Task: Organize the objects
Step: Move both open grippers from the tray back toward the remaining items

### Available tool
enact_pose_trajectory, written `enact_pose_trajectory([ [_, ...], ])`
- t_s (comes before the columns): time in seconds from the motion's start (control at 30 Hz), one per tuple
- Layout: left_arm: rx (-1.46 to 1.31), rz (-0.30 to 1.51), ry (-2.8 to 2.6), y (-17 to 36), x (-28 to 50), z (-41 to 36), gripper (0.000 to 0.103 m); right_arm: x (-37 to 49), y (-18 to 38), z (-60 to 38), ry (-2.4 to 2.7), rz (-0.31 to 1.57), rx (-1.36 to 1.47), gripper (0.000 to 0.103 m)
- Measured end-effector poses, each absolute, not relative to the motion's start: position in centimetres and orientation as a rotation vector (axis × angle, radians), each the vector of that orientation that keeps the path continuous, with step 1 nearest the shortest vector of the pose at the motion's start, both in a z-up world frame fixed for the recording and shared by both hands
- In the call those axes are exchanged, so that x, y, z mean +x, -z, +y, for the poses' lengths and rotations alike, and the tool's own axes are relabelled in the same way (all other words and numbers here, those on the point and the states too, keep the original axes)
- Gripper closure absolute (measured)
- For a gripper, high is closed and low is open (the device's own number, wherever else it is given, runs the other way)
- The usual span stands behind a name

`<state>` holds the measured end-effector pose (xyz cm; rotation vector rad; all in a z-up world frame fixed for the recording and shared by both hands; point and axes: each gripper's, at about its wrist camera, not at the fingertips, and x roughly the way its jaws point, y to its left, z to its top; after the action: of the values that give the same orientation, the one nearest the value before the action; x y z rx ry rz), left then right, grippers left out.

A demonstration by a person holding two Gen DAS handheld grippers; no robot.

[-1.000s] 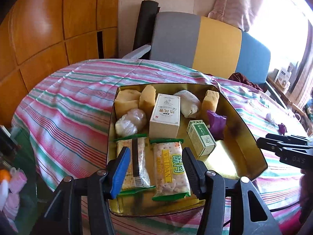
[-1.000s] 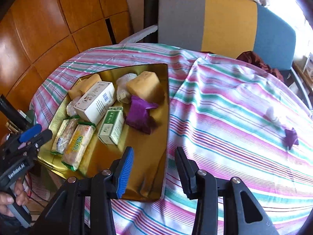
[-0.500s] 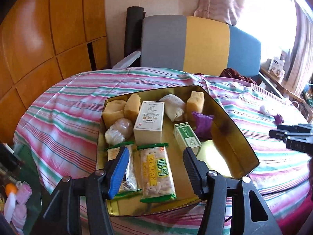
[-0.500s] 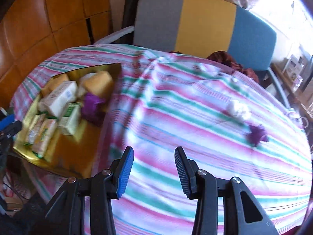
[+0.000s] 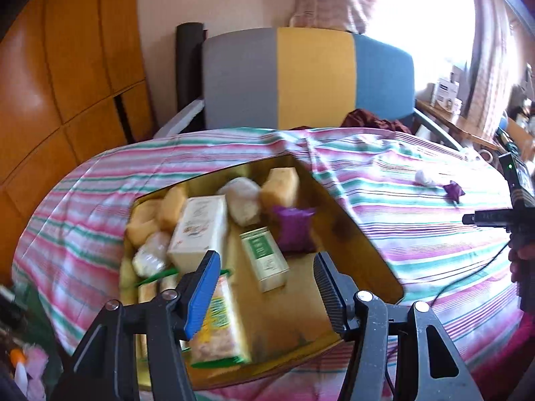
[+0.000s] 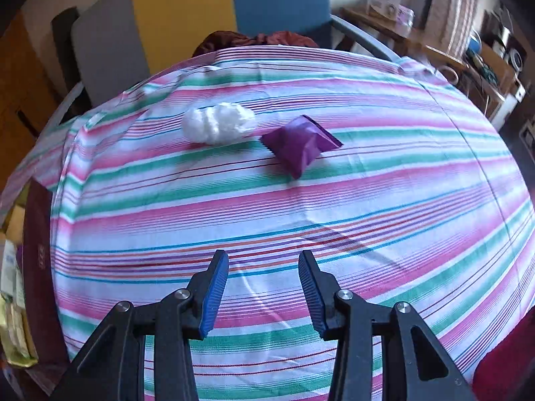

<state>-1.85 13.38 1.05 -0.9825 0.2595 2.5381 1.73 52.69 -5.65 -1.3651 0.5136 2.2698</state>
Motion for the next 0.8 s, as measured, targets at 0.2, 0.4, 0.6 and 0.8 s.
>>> enact_pose_trajectory([
  [0.2,-0.973,0.277,-2.455,-1.4,-2.0,17.8,0.044,2.9,6.5,54.8,-2.158,0.652,-1.362,0.059],
  [0.4,-0.970,0.296,-2.369,-1.9,-2.4,22.4,0.044,3.5,6.4,55.2,-2.137,0.721,-1.344,0.059],
  [0.6,-1.029,0.323,-2.275,-1.1,-3.5,27.4,0.044,4.2,6.2,56.0,-2.137,0.825,-1.308,0.059],
  [0.8,-1.117,0.330,-2.181,0.2,-5.2,32.2,0.044,4.6,6.5,56.9,-2.127,0.936,-1.296,0.059],
])
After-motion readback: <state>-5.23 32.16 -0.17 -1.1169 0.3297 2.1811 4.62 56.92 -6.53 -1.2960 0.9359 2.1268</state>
